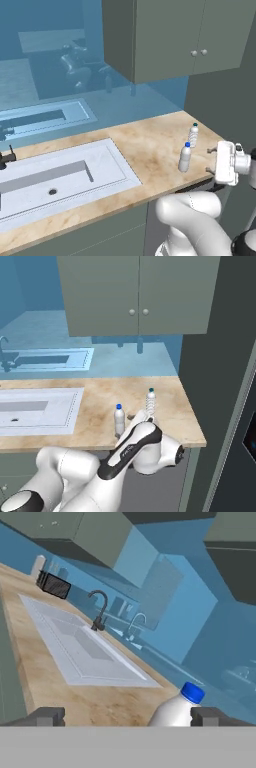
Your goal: Take the bottled waters from the counter and place them in the freezer to freeze. Close the freezer door after placing the bottles.
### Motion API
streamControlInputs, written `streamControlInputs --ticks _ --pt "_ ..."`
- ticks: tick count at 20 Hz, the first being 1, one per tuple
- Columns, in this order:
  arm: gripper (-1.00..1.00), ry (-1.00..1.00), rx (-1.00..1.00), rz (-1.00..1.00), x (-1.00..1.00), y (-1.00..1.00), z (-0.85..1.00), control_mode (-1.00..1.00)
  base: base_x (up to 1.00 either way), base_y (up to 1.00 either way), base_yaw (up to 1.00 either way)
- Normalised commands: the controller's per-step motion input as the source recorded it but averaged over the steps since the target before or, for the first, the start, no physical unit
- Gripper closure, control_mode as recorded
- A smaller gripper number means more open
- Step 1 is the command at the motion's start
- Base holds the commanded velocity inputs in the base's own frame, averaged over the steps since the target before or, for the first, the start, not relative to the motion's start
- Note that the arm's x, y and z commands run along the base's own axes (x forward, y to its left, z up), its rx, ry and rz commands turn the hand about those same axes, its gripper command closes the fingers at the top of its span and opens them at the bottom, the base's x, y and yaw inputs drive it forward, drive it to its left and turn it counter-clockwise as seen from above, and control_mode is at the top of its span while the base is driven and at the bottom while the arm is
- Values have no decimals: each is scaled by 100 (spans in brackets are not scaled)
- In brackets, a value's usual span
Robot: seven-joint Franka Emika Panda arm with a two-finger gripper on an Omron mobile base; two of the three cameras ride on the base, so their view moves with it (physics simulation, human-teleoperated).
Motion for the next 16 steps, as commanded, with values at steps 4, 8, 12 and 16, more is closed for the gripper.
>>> streamControlInputs --ticks 4,8,12,16 --pt "-100 0 1 0 30 0 -26 -100 0 0 0" --pt "-100 0 3 0 29 0 -16 -100 0 0 0" --pt "-100 0 1 0 35 0 -21 -100 0 0 0" --pt "-100 0 2 0 36 0 -21 -100 0 0 0"
